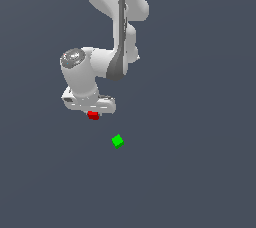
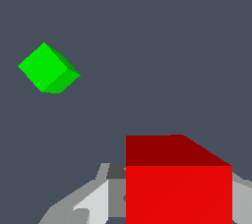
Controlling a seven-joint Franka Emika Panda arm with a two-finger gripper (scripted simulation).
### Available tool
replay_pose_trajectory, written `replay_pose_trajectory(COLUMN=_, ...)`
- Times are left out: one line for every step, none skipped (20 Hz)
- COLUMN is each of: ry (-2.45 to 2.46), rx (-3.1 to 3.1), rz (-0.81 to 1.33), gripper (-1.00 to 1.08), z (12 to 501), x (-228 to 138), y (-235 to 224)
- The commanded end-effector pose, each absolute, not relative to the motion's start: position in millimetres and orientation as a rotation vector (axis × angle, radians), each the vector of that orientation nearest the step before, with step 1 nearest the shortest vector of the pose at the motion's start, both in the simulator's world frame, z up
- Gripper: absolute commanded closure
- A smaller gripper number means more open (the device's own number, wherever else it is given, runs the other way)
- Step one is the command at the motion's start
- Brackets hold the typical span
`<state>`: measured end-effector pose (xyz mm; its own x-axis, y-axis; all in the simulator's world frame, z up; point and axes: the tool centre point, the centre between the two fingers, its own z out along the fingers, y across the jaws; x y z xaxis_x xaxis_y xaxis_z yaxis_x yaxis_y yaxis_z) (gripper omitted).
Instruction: Stack the red cube on top of the green cube.
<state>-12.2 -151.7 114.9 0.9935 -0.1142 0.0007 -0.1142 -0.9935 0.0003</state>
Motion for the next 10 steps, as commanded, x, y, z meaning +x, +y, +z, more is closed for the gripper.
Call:
replay_pose_trajectory(ry=-0.178, rx=3.136, rz=0.001, gripper=1.08, z=111.4, x=-5.9, y=-143.7)
replay_pose_trajectory(ry=-0.178, rx=3.136, rz=0.001, gripper=1.08, z=109.3, x=-2.5, y=-139.7)
replay_pose_trajectory(ry=-0.178, rx=3.137, rz=0.001, gripper=1.08, z=107.0, x=1.2, y=-135.4)
replay_pose_trajectory(ry=-0.178, rx=3.137, rz=0.001, gripper=1.08, z=104.6, x=5.2, y=-130.6)
replay_pose_trajectory(ry=-0.178, rx=3.137, rz=0.001, gripper=1.08, z=102.0, x=9.6, y=-125.5)
replay_pose_trajectory(ry=-0.178, rx=3.137, rz=0.001, gripper=1.08, z=99.2, x=14.2, y=-120.1)
replay_pose_trajectory(ry=-0.178, rx=3.137, rz=0.001, gripper=1.08, z=96.4, x=19.0, y=-114.5)
replay_pose_trajectory(ry=-0.178, rx=3.137, rz=0.001, gripper=1.08, z=93.4, x=24.1, y=-108.6)
replay_pose_trajectory(ry=-0.178, rx=3.137, rz=0.001, gripper=1.08, z=90.3, x=29.4, y=-102.6)
replay_pose_trajectory(ry=-0.178, rx=3.137, rz=0.001, gripper=1.08, z=87.1, x=34.9, y=-96.4)
